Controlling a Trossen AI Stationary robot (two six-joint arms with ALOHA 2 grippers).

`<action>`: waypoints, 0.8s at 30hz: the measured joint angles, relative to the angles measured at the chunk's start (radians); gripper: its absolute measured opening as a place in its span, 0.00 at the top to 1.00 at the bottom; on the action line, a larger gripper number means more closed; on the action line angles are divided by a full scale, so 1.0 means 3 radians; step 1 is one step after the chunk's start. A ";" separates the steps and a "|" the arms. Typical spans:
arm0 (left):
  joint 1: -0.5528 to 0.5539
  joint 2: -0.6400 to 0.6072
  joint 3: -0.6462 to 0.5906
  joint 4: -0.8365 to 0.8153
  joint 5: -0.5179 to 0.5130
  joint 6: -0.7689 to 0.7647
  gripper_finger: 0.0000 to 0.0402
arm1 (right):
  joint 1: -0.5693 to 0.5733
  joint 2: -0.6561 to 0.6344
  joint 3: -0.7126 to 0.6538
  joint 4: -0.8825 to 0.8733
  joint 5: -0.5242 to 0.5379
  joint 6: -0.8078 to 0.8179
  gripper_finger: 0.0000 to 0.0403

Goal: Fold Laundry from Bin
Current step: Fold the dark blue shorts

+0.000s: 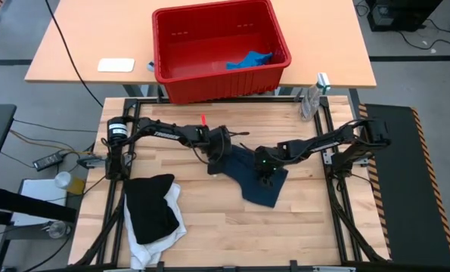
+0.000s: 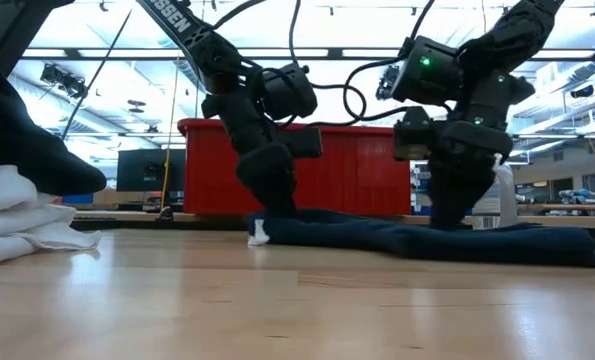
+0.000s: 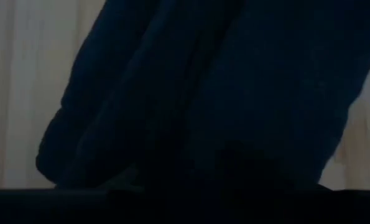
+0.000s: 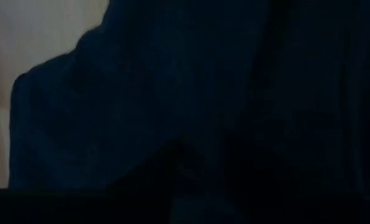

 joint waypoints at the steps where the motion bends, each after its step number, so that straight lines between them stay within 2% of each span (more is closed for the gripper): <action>1: -0.0002 0.0000 0.0000 0.0009 0.0004 0.0000 0.60 | 0.0003 -0.0032 -0.0002 -0.0067 0.0014 -0.0004 0.60; 13: 0.0000 -0.0003 -0.0004 -0.0004 0.0044 -0.0037 0.60 | -0.0115 -0.0811 -0.0022 -0.0798 0.0214 -0.0018 0.60; 15: 0.0000 -0.0003 -0.0008 0.0019 0.0079 -0.0072 0.60 | -0.0114 -0.0919 -0.0022 -0.0632 0.0315 -0.0018 0.60; 18: -0.0005 -0.0003 -0.0008 0.0032 0.0096 -0.0121 0.60 | -0.0114 -0.0930 -0.0141 0.0079 0.0528 -0.0018 0.60; 21: -0.0008 -0.0003 -0.0009 0.0046 0.0096 -0.0137 0.60 | -0.0166 -0.0691 -0.0302 0.0807 0.0663 -0.0016 0.60; 24: -0.0008 -0.0003 -0.0009 0.0049 0.0106 -0.0156 0.60 | -0.0239 -0.0390 -0.0361 0.1122 0.0673 0.0062 0.60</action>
